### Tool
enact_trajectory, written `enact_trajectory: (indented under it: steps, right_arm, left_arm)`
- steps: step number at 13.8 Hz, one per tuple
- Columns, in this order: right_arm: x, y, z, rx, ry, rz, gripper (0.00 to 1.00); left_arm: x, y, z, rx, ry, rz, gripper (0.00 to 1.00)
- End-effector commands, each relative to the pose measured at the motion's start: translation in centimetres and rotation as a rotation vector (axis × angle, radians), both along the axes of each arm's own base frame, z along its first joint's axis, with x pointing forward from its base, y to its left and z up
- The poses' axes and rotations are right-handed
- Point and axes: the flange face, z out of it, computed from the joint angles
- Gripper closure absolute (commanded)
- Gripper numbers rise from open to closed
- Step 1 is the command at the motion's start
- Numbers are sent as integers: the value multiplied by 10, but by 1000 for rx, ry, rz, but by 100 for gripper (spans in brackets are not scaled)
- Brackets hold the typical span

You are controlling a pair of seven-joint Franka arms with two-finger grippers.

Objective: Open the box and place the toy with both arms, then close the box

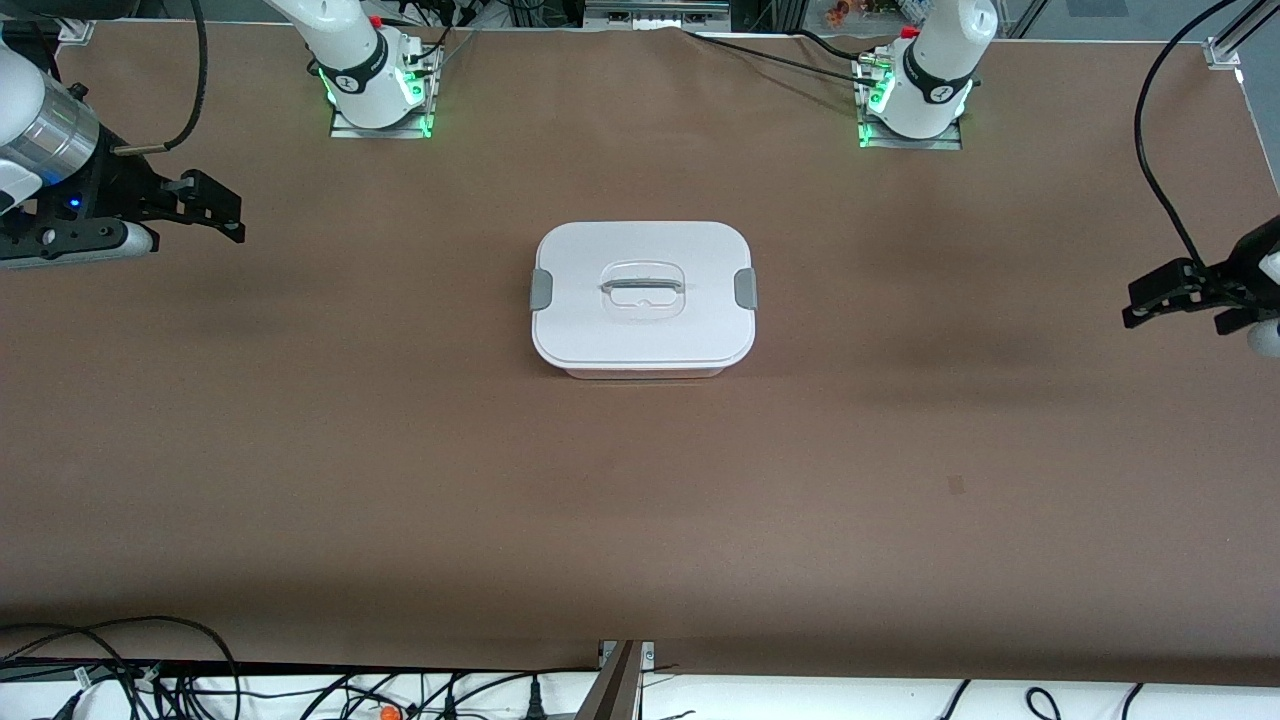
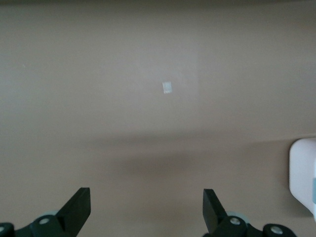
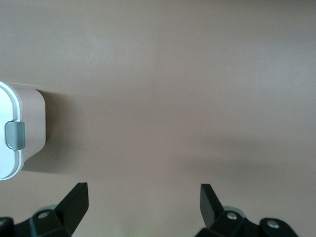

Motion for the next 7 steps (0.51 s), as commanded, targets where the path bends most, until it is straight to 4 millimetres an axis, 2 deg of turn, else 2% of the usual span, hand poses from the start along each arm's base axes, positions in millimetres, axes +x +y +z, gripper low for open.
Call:
enact_trajectory:
  steps: [1, 5, 7]
  right_arm:
    - [-1, 0, 4, 13, -5, 11, 0]
    - [-2, -2, 1, 14, 6, 5, 0]
    - [-1, -4, 4, 13, -2, 3, 0]
  left_arm:
    - [-13, 4, -3, -32, 28, 21, 0]
    - [-7, 4, -7, -28, 57, 13, 0]
    - [-6, 2, -2, -24, 47, 10, 0]
